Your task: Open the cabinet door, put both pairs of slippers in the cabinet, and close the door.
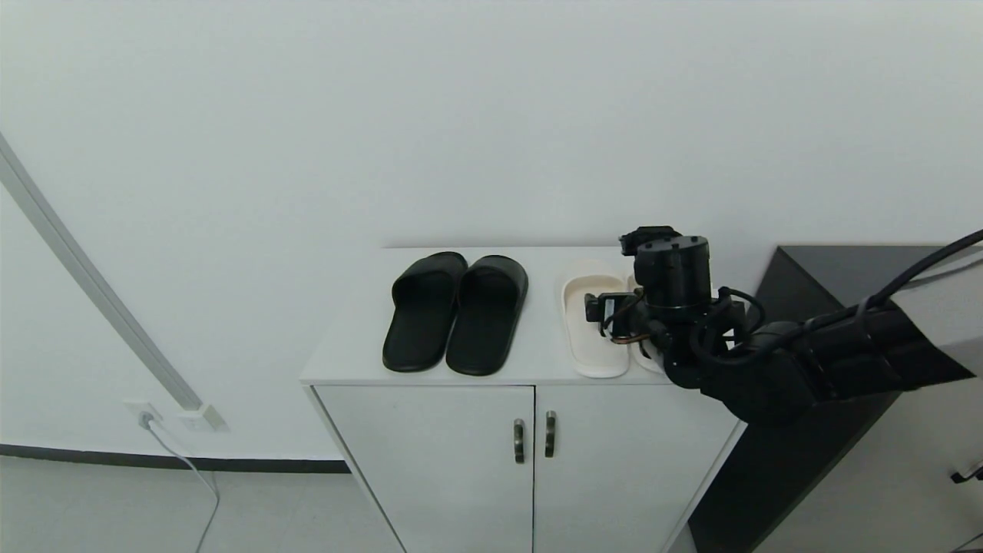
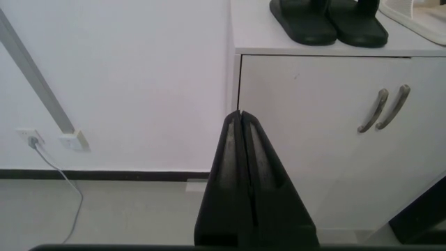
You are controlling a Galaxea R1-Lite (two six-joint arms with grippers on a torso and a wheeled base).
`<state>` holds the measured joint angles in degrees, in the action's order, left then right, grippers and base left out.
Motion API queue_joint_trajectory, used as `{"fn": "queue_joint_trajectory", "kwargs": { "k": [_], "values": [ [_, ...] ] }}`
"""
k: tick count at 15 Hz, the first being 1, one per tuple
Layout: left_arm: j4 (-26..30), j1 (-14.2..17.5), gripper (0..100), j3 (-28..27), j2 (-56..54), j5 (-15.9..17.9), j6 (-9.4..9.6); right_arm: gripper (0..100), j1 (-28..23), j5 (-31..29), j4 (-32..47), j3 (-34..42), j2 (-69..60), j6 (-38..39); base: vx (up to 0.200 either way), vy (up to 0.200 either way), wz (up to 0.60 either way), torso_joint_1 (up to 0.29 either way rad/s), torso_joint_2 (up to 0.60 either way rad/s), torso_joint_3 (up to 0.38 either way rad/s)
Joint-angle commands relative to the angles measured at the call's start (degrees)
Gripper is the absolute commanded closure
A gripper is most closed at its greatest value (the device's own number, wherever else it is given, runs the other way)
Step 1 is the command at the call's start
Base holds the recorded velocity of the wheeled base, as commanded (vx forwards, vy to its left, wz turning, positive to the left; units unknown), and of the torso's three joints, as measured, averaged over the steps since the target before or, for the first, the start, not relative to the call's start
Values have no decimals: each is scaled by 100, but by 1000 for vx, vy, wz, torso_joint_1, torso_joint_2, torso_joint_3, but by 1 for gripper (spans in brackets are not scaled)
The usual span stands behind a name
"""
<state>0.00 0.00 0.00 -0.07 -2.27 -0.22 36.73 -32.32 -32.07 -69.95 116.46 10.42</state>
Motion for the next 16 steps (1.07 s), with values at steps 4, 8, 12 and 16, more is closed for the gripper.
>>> {"fn": "queue_joint_trajectory", "kwargs": {
  "k": [4,8,12,16],
  "values": [
    [0,0,100,0,7,-2,-22,0,-307,50,34,-1029,835,-225,0,0,0,0,0,0],
    [0,0,100,0,7,-2,-22,0,-535,164,114,-1557,1116,-313,0,0,0,0,0,0],
    [0,0,100,0,7,-2,-22,100,-544,164,140,-1618,1116,-313,0,0,0,0,0,0],
    [0,0,100,0,7,-2,-22,100,-500,156,140,-1522,967,-322,0,0,0,0,0,0]
  ]
}}
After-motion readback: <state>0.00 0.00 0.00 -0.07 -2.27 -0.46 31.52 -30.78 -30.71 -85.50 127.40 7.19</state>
